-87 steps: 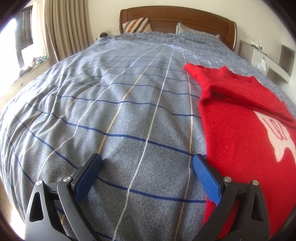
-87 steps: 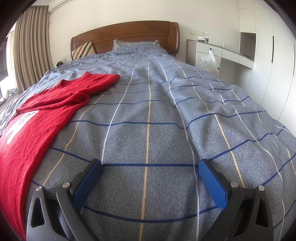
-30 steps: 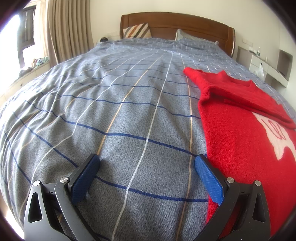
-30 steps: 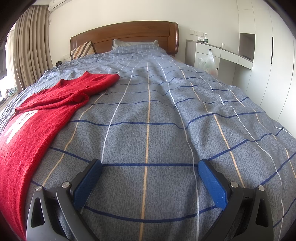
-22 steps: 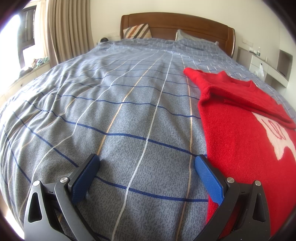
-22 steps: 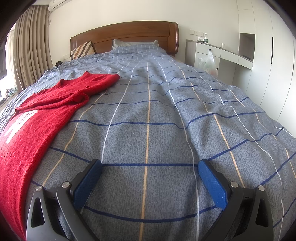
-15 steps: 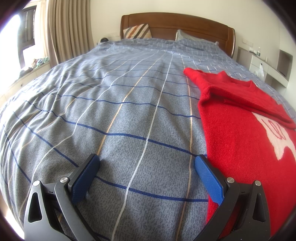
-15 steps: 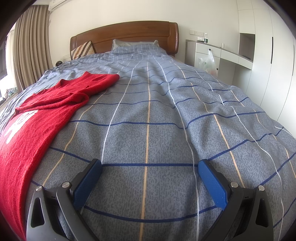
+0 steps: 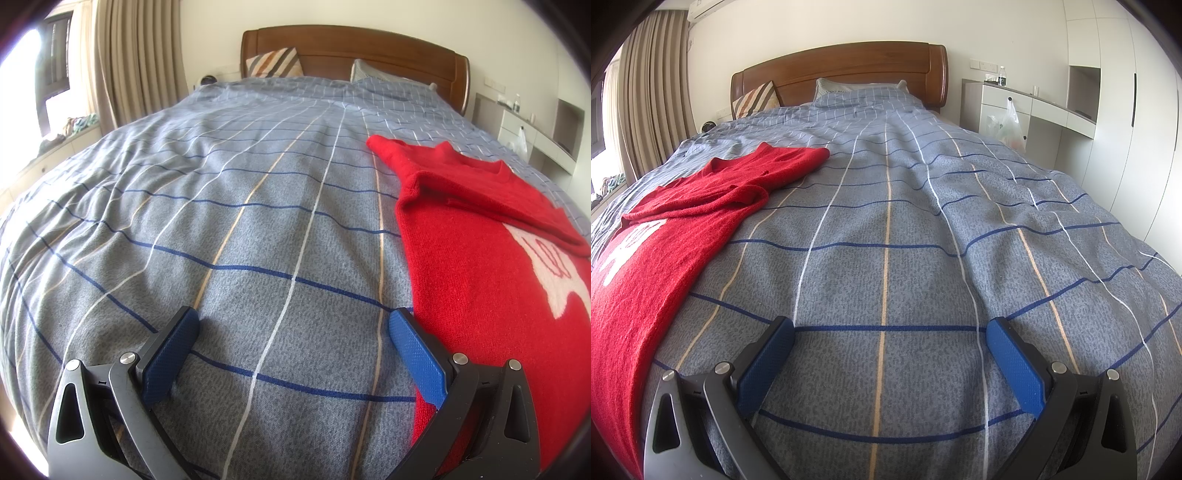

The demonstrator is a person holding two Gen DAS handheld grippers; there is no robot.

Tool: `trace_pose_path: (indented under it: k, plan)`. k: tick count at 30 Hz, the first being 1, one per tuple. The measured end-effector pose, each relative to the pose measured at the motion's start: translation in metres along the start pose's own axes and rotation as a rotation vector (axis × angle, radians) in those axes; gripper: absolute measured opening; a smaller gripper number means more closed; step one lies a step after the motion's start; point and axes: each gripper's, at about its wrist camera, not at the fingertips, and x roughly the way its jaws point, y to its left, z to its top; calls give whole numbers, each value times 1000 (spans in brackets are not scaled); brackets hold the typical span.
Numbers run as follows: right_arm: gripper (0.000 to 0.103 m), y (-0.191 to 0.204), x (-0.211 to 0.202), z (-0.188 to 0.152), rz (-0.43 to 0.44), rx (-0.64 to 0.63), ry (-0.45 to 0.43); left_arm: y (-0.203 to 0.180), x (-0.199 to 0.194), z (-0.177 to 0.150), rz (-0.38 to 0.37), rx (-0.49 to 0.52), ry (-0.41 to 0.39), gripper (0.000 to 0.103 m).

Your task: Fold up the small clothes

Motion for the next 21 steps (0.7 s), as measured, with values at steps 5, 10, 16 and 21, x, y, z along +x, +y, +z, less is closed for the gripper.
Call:
trace_pose_path:
  k: [5,10,16,21]
  plan:
    - [102,0,0,0,0,0,0,0,0,0,0,0,0,102]
    - [102,0,0,0,0,0,0,0,0,0,0,0,-1,102]
    - [102,0,0,0,0,0,0,0,0,0,-2,-2,4,102]
    - [102,0,-10,10,32,-2,42,16,-26,8,-88,-72,86,101]
